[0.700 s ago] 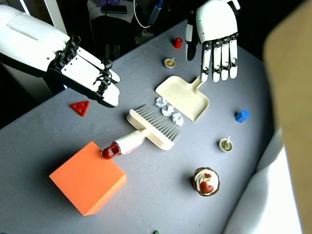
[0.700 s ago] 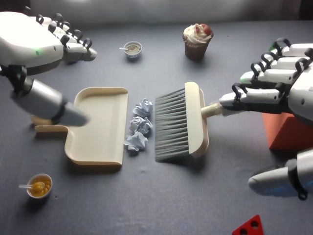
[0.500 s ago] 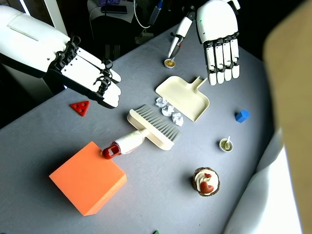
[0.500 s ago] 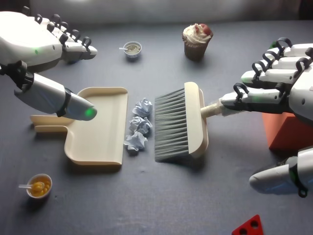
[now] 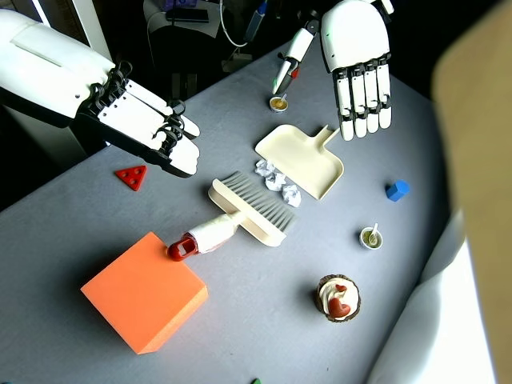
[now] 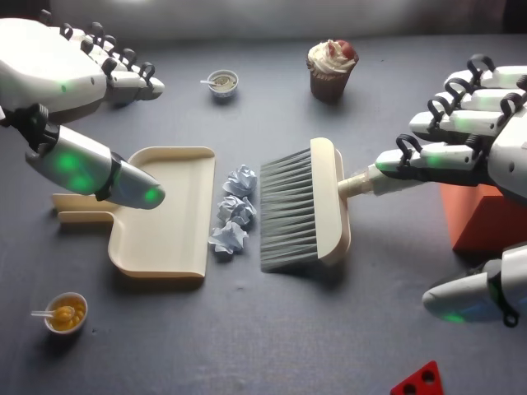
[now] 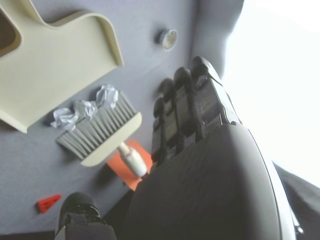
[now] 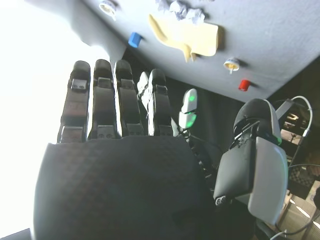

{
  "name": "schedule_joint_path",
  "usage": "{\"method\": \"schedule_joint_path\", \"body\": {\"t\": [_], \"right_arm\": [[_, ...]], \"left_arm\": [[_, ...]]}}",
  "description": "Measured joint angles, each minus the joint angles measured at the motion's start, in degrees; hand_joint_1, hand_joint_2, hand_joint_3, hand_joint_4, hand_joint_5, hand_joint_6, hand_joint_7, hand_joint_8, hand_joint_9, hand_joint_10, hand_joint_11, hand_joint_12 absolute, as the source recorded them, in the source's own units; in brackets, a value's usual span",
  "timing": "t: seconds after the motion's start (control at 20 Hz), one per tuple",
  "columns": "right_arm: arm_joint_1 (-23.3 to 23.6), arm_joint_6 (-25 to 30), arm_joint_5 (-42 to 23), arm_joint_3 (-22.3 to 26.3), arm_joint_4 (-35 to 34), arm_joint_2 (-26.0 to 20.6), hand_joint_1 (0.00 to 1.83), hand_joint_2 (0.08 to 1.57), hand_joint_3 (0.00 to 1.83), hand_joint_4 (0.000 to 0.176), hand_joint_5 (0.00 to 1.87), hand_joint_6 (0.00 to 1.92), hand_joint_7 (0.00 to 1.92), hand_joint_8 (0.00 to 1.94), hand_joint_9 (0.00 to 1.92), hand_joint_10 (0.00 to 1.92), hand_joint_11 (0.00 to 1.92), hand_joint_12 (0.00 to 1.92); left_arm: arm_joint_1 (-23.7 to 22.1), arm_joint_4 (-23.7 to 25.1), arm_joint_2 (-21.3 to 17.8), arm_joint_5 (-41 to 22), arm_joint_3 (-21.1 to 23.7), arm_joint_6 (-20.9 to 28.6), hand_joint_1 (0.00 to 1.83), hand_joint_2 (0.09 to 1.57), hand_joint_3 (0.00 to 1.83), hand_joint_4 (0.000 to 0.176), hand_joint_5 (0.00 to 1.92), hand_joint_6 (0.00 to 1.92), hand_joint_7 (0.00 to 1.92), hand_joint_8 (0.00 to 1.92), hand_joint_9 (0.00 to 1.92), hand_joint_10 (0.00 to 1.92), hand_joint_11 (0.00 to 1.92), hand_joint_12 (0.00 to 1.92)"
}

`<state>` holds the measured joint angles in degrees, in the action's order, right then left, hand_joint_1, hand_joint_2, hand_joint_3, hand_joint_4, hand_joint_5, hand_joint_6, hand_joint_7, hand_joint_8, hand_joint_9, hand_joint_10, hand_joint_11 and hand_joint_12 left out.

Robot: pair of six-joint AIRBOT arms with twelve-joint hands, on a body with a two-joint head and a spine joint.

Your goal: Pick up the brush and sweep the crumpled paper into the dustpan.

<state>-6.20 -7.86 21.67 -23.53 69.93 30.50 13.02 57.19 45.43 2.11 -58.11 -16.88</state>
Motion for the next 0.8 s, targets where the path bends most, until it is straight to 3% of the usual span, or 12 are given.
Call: {"method": "schedule_joint_path", "body": {"t": [0.1, 0.2, 0.3, 0.35, 0.4, 0.5, 0.8], "right_arm": [[0.35, -0.04, 0.76, -0.07, 1.22, 0.24, 0.0, 0.91, 0.0, 0.0, 0.14, 0.0, 0.15, 0.0, 0.15, 0.0, 0.16, 0.04], [0.35, 0.02, 1.09, -0.46, 1.22, 0.35, 0.0, 0.92, 0.01, 0.0, 0.15, 0.01, 0.18, 0.01, 0.18, 0.01, 0.17, 0.05], [0.42, 0.66, 1.81, -0.68, 2.86, 0.42, 0.0, 0.93, 0.01, 0.0, 0.16, 0.01, 0.2, 0.01, 0.19, 0.01, 0.18, 0.04], [0.42, 1.84, 2.58, -0.74, 4.94, 0.42, 0.0, 0.93, 0.01, 0.0, 0.15, 0.0, 0.17, 0.0, 0.17, 0.0, 0.16, 0.04], [0.74, 2.03, 3.19, -0.87, 5.62, 0.42, 0.0, 0.93, 0.01, 0.0, 0.14, 0.0, 0.17, 0.0, 0.17, 0.0, 0.16, 0.03], [0.83, 7.26, 5.14, -0.85, 10.82, 0.7, 0.0, 0.93, 0.0, 0.0, 0.15, 0.0, 0.17, 0.0, 0.17, 0.0, 0.15, 0.03], [-0.66, 17.77, 9.53, 0.26, 22.77, 0.63, 0.0, 0.94, 0.01, 0.0, 0.12, 0.0, 0.13, 0.0, 0.14, 0.0, 0.13, 0.01]], "left_arm": [[1.7, -0.33, 0.04, -0.79, -0.83, 0.46, 0.37, 0.95, 0.01, 0.0, 0.1, 0.0, 0.15, 0.0, 0.15, 0.0, 0.12, 0.03], [3.04, -4.04, -0.22, -1.44, -1.64, -2.21, 0.57, 0.88, 0.0, 0.0, 0.08, 0.0, 0.16, 0.0, 0.16, 0.0, 0.14, 0.04], [5.62, -25.86, -0.83, -4.5, -2.78, -22.97, 0.77, 0.84, 0.0, 0.0, 0.06, 0.0, 0.15, 0.0, 0.14, 0.0, 0.13, 0.03], [7.69, -42.36, -1.38, -7.02, -2.71, -39.04, 0.82, 0.84, 0.0, 0.0, 0.05, 0.0, 0.14, 0.0, 0.14, 0.0, 0.12, 0.02], [9.2, -52.43, -1.68, -9.07, -2.38, -47.32, 0.86, 0.84, 0.0, 0.0, 0.05, 0.0, 0.14, 0.0, 0.14, 0.0, 0.12, 0.02], [11.06, -64.46, -2.51, -12.46, -1.62, -57.4, 0.97, 0.86, 0.0, 0.0, 0.09, 0.01, 0.17, 0.01, 0.17, 0.01, 0.16, 0.04], [13.0, -90.88, -2.73, -15.63, 1.11, -80.26, 0.89, 0.94, 0.01, 0.0, 0.12, 0.0, 0.19, 0.0, 0.2, 0.0, 0.21, 0.05]]}}
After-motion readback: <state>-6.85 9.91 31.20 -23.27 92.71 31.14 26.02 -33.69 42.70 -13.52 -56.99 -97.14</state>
